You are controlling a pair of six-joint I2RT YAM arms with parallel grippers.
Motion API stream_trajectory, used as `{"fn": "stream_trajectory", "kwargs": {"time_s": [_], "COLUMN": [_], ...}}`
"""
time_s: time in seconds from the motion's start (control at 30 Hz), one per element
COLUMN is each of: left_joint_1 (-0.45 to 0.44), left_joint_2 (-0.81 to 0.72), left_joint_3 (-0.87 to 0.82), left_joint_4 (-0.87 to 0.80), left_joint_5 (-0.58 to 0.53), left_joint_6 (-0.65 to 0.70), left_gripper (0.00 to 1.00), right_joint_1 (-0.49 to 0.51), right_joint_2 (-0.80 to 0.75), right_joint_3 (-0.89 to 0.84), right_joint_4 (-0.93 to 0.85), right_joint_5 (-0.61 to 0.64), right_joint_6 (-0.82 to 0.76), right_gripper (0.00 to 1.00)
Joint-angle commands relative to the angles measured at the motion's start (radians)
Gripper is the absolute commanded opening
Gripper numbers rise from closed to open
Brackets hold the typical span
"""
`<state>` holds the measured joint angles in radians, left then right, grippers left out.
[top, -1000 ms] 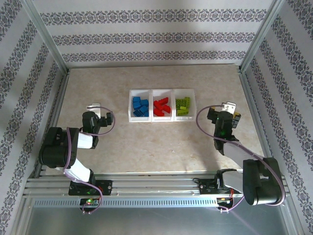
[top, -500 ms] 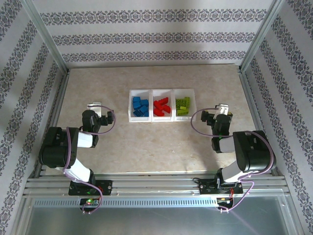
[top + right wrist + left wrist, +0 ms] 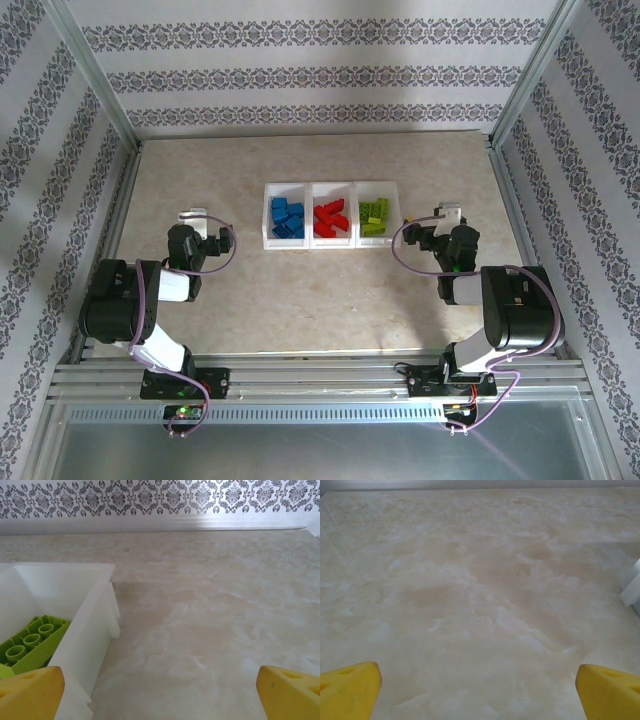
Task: Sort the legos into containers by color
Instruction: Reset both arms
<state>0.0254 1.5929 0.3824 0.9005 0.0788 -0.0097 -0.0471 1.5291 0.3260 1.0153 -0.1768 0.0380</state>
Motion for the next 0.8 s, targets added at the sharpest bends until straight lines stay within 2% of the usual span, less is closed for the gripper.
{"fn": "stream_trajectory", "kwargs": {"time_s": [0.0,0.77], "left_joint_1": [-0.004,-0.004], "left_joint_2": [-0.001,-0.002], "left_joint_3": [0.006,0.006], "left_joint_4": [0.044,0.041], "left_joint_5": [0.012,0.012], "left_joint_6": [0.014,0.014], "left_gripper": [1.0,1.0], "right_joint_1": [-0.005,-0.004], "right_joint_2": [0.009,0.008], "right_joint_3": [0.013,0.012], "right_joint_4": [-0.014,-0.015], "right_joint_5": [-0.021,-0.012], "right_joint_6": [0.009,0.01], "right_gripper": [0.98,0.98]}}
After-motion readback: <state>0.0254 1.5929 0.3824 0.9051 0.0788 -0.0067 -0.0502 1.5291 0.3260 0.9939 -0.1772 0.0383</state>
